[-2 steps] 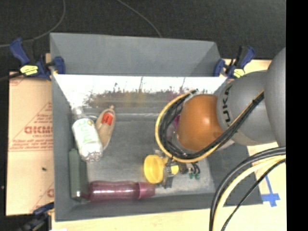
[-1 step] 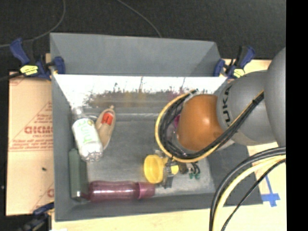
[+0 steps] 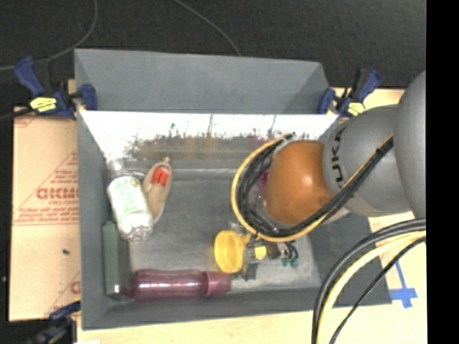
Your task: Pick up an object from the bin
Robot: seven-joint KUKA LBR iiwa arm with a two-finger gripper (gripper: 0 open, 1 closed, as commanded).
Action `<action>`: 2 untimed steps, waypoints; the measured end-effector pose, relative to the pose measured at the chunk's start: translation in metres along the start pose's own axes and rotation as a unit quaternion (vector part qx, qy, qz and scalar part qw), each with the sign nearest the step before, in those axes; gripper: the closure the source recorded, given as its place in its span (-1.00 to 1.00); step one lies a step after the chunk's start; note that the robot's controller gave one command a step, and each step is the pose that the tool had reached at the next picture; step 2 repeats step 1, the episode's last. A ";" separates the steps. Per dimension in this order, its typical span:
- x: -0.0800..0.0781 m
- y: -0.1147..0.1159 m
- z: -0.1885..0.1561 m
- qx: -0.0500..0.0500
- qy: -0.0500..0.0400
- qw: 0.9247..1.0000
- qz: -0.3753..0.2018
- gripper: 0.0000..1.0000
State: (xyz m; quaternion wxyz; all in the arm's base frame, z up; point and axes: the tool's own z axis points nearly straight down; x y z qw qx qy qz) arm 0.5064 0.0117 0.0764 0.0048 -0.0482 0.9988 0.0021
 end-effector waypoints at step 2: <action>0.000 0.000 0.000 0.000 0.000 1.000 0.000 1.00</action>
Offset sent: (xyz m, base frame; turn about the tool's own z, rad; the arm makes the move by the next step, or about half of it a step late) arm 0.0000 0.0000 0.0000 0.0000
